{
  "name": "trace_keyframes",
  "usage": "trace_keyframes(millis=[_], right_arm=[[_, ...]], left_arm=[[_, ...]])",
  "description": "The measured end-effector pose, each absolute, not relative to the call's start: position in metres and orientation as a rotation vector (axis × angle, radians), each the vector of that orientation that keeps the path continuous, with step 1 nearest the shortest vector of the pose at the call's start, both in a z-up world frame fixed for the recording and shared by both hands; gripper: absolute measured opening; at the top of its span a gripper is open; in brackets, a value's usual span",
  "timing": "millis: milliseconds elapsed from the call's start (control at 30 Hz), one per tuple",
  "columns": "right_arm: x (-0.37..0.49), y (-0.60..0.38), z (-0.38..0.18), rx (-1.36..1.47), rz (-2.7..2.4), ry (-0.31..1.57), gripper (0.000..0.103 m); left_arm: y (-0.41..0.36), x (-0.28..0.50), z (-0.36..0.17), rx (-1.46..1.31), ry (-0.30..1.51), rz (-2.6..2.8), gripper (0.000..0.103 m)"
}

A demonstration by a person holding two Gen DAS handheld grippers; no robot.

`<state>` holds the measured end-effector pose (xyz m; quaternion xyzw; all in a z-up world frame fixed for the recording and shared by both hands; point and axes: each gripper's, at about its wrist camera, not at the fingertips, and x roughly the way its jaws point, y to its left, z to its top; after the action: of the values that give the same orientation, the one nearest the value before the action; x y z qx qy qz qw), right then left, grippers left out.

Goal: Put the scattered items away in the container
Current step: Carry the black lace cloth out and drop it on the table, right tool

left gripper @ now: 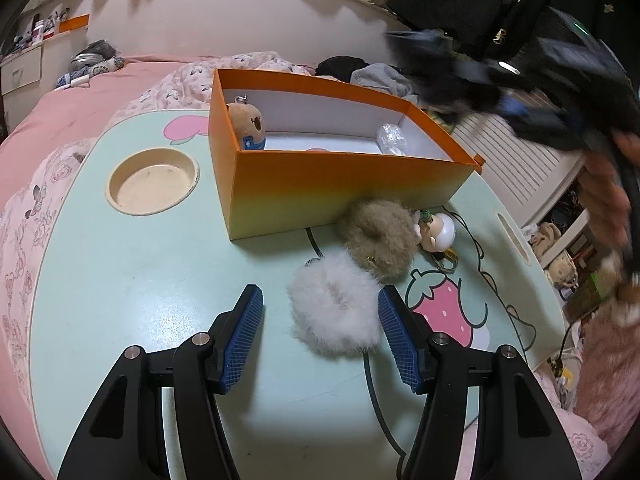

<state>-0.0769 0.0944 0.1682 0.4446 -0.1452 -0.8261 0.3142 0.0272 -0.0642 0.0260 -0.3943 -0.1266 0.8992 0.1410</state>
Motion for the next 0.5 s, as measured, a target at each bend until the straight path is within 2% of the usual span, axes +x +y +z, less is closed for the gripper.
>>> trace_keyframes(millis=[167,267,367,433,467,500], right_arm=[[-0.03,0.122,0.136,1.158,-2.284,-0.355,0.027],[-0.013,0.126,0.115,1.174,-2.391,-0.275,0.027],[-0.005,0.121,0.098,1.157,-2.416,-0.218,0.032],[-0.004,0.118,0.09,1.123,-2.45,-0.209,0.049],[-0.003,0.118,0.089,1.099,-2.466,-0.227,0.064],[-0.001,0.119,0.089,1.061,-2.475,-0.256,0.068]], left_arm=[[-0.063,0.026,0.027,-1.139,-0.371,2.604,0.061],[-0.062,0.027,0.027,-1.139,-0.364,2.607,0.061],[-0.061,0.028,0.028,-1.137,-0.361,2.605,0.061],[-0.061,0.028,0.03,-1.136,-0.364,2.605,0.061],[-0.062,0.028,0.03,-1.135,-0.366,2.606,0.061],[-0.063,0.028,0.031,-1.133,-0.37,2.607,0.061]])
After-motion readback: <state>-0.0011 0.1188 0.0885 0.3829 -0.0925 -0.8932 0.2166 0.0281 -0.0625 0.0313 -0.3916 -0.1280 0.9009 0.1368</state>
